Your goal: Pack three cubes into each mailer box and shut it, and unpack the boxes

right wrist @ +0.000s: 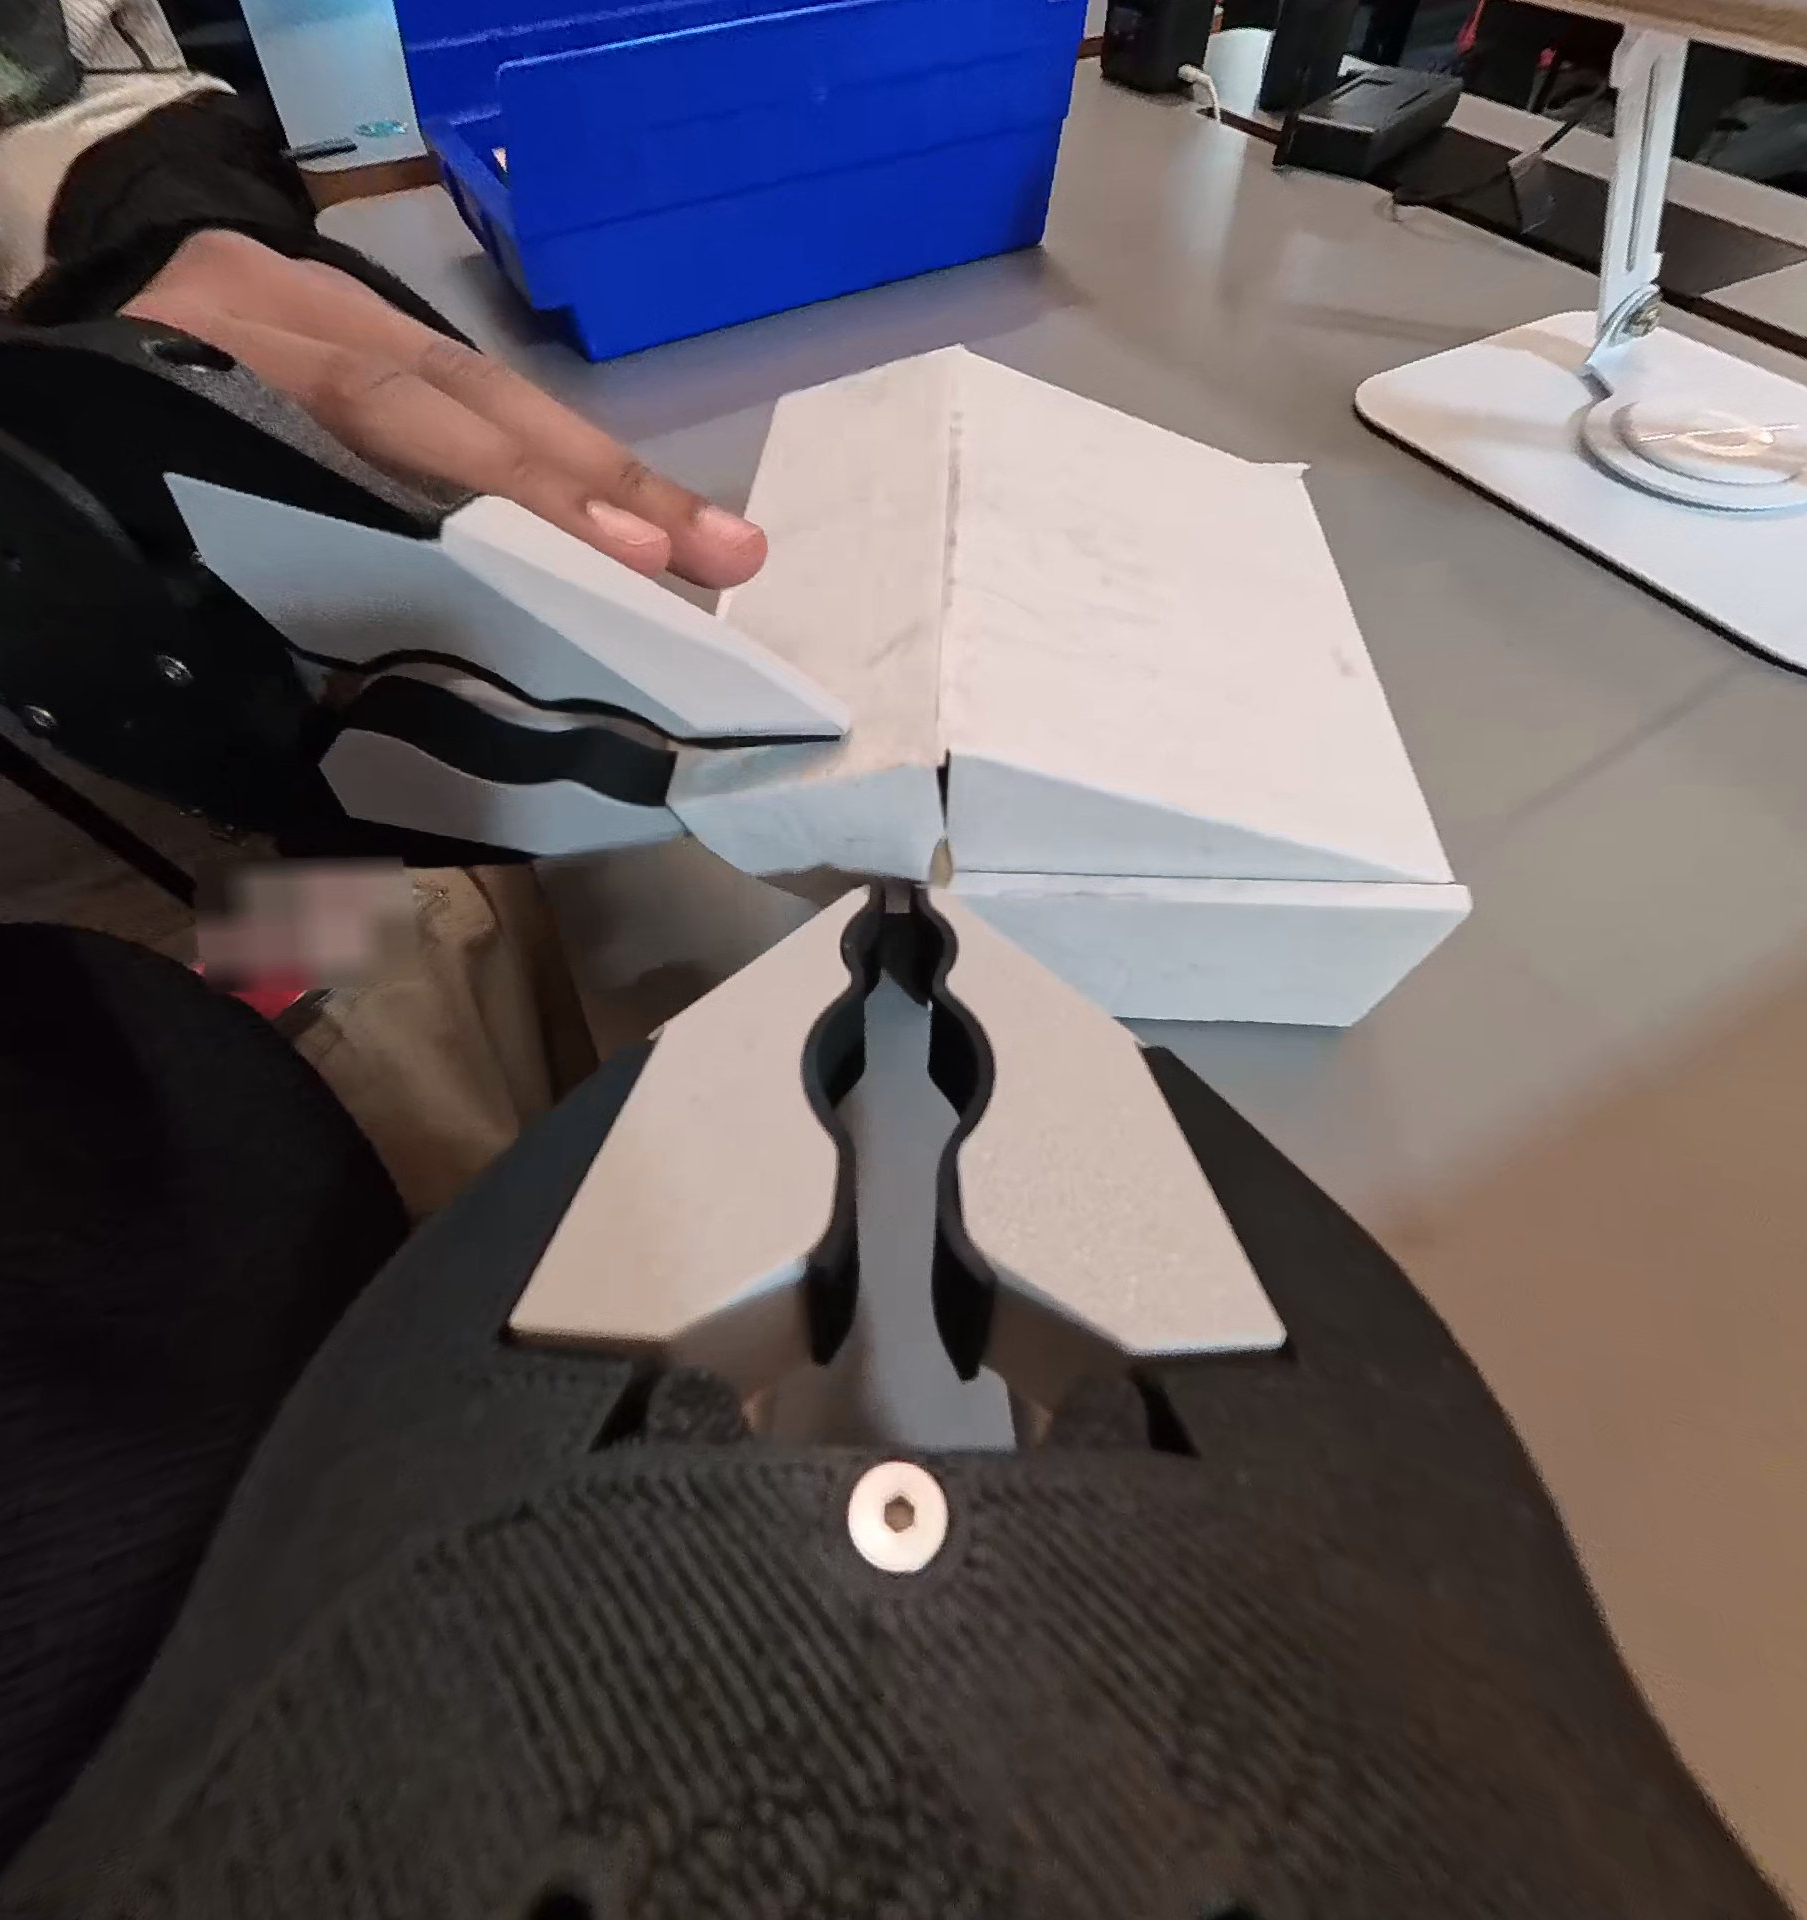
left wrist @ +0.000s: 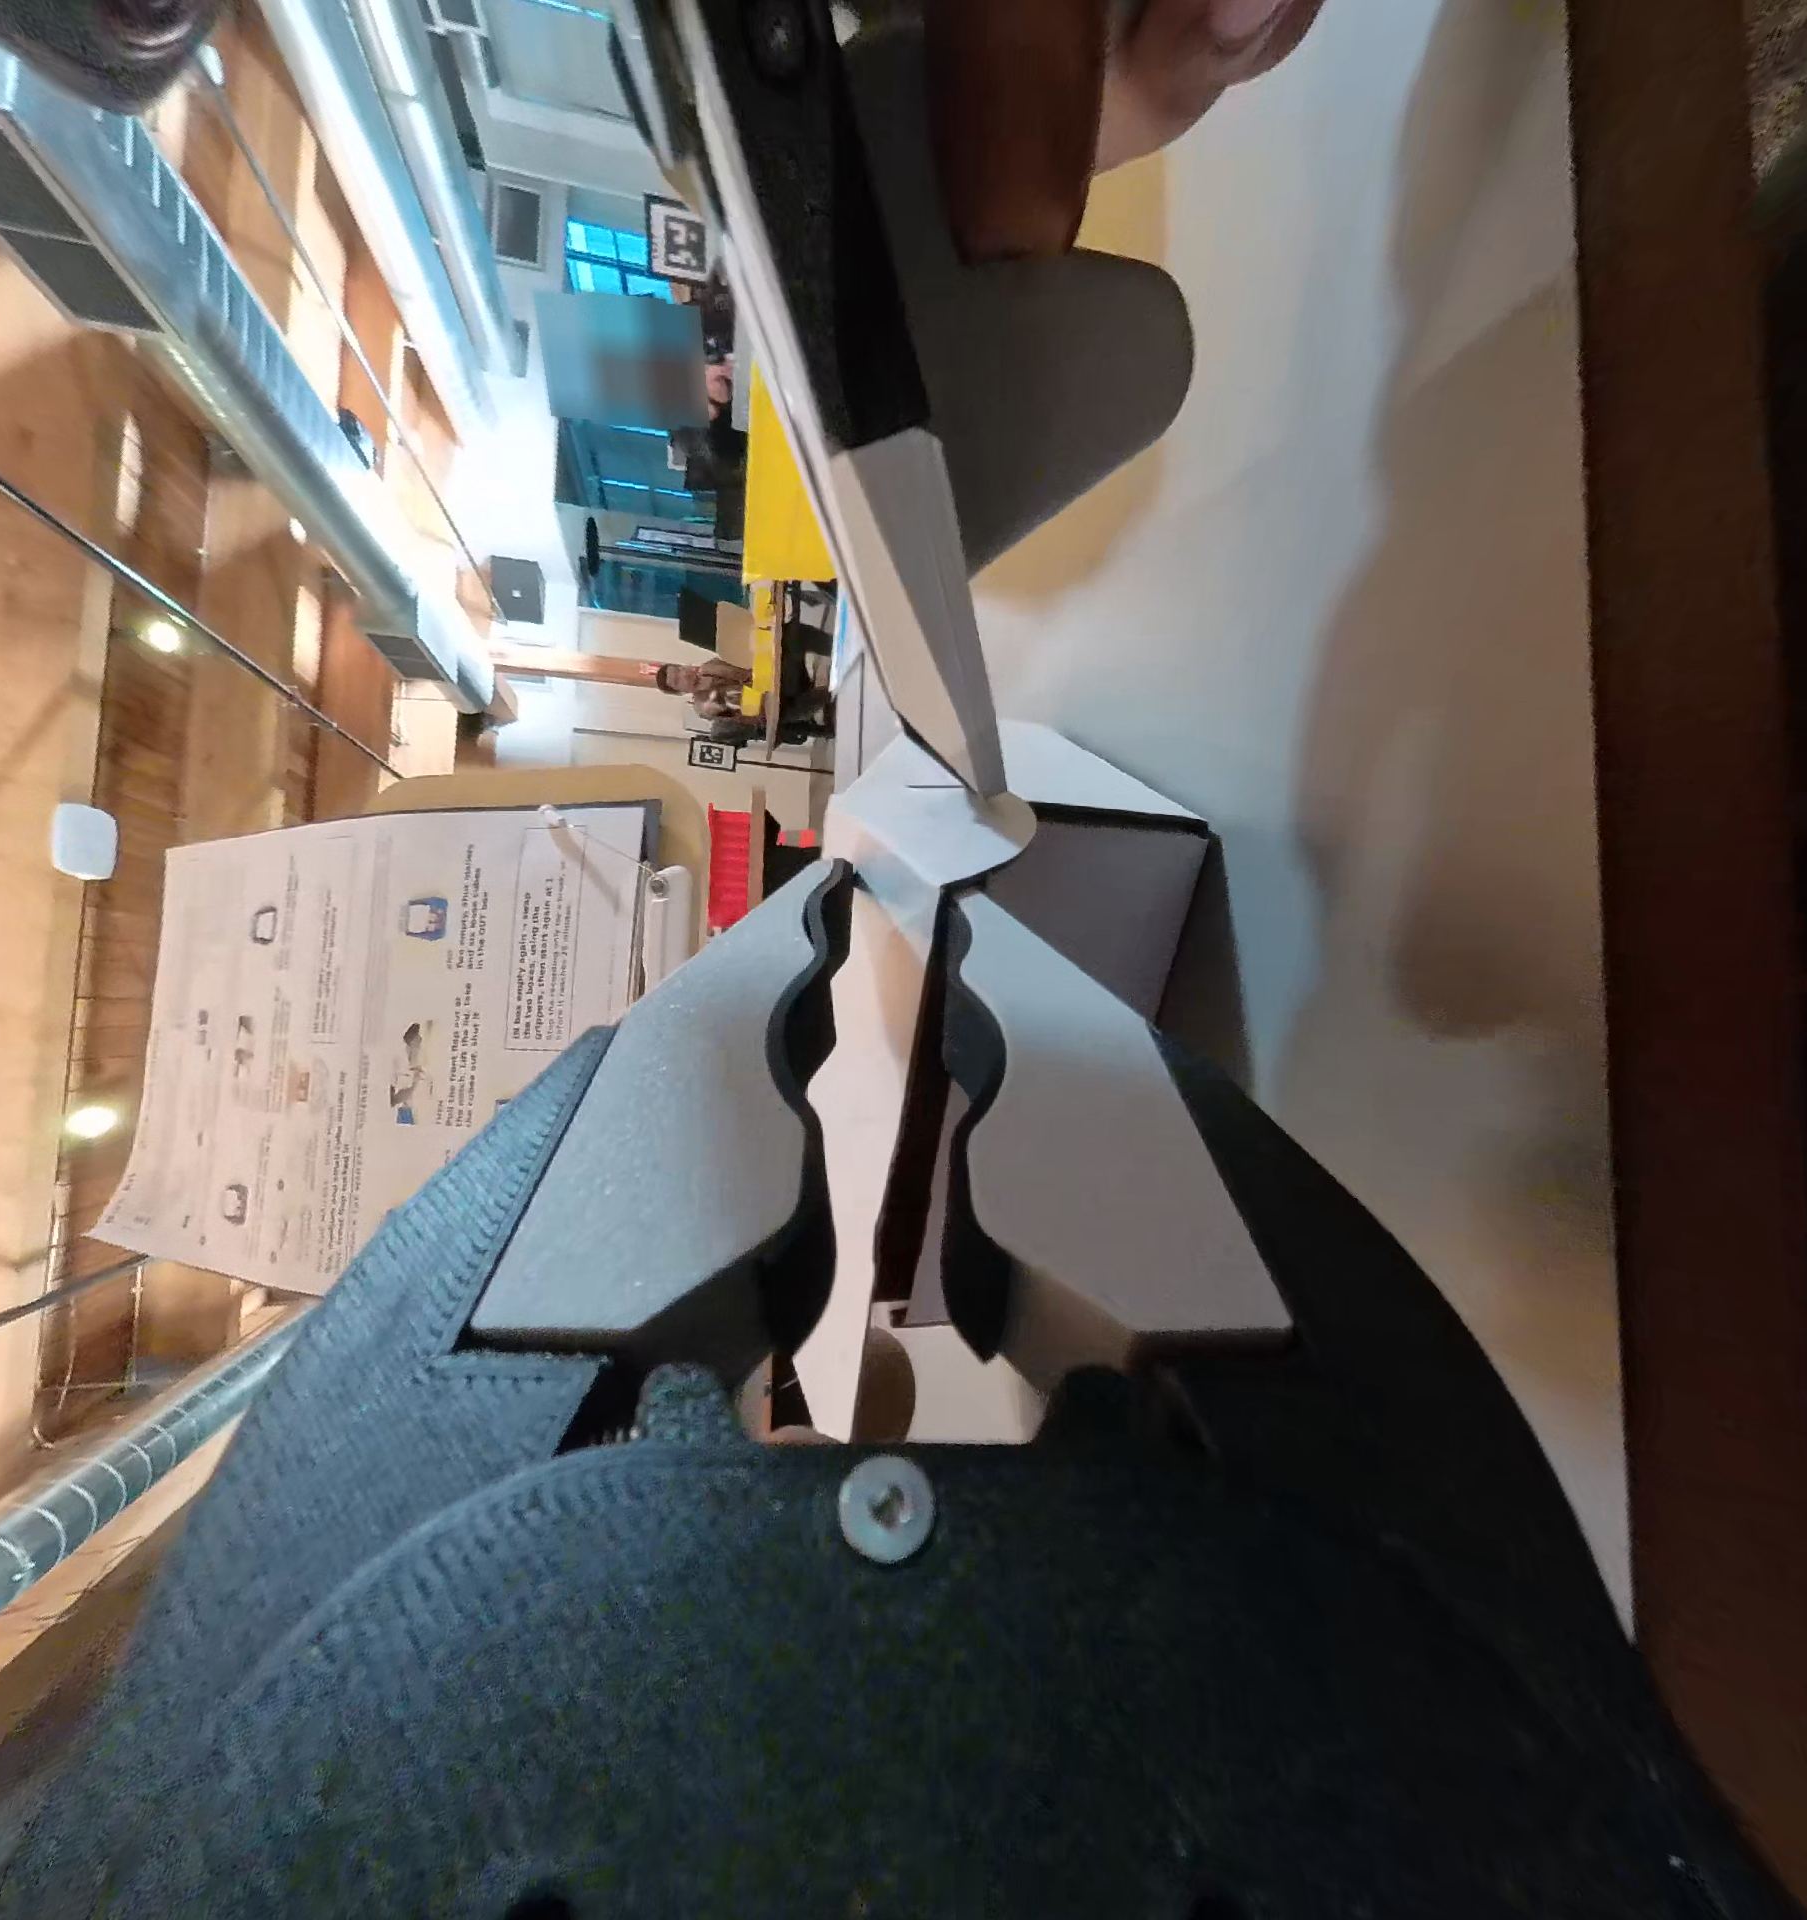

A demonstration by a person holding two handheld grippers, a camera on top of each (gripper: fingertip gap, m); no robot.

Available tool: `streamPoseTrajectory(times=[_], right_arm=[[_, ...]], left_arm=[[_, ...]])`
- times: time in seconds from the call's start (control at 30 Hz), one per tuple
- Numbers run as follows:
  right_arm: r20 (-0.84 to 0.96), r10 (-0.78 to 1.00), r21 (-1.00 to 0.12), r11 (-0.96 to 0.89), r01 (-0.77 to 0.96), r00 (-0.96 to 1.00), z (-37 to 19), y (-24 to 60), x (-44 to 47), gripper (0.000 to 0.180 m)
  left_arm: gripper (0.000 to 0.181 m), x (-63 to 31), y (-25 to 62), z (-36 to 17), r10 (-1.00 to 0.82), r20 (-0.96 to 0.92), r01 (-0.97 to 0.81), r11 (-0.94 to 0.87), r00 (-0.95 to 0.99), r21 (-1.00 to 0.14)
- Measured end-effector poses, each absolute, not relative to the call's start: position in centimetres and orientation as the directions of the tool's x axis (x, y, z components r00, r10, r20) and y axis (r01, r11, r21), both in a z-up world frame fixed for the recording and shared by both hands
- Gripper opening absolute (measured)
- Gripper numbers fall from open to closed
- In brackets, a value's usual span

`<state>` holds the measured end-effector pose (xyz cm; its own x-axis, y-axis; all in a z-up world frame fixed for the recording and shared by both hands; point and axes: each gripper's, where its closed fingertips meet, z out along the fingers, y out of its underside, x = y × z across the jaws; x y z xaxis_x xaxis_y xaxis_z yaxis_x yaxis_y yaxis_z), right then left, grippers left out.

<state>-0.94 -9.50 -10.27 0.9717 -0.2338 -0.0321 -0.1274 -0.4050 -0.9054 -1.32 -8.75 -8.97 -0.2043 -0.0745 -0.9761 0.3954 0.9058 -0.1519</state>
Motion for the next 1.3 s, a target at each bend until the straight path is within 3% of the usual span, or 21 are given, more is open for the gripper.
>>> streamPoseTrajectory(times=[0.47, 0.7, 0.83, 1.07, 1.17, 1.3], right_arm=[[0.076, -0.269, -0.899, -0.435, -0.051, 0.96, -10.2, -9.7, -0.1, 0.014], [0.084, -0.271, -0.899, -0.437, -0.045, 0.959, -10.3, -9.8, 0.0, 0.006], [0.064, -0.256, -0.909, -0.414, -0.05, 0.964, -10.0, -9.3, -0.3, 0.005], [0.111, -0.24, -0.906, -0.423, -0.001, 0.964, -10.1, -8.8, -0.7, 0.004], [0.104, -0.242, -0.912, -0.409, -0.004, 0.965, -9.9, -8.5, -0.7, 0.004], [0.054, -0.22, -0.919, -0.393, -0.038, 0.974, -10.0, -7.7, -1.2, 0.003]], left_arm=[[0.009, -1.4, -7.9, -9.0, -0.047, -0.978, 0.39, 0.912, -0.204, -0.125], [0.009, -1.3, -7.6, -8.9, -0.048, -0.978, 0.384, 0.915, -0.205, -0.126], [0.029, -1.1, -6.5, -9.2, -0.05, -0.975, 0.337, 0.933, -0.217, -0.123], [0.084, -2.1, -2.2, -10.1, -0.372, -0.871, 0.071, 0.908, -0.322, -0.414], [0.084, -3.0, -0.7, -11.3, -0.589, -0.719, -0.128, 0.798, -0.369, -0.588], [0.072, -4.9, -4.6, -13.2, -0.822, -0.232, -0.358, 0.457, -0.52, -0.815]])
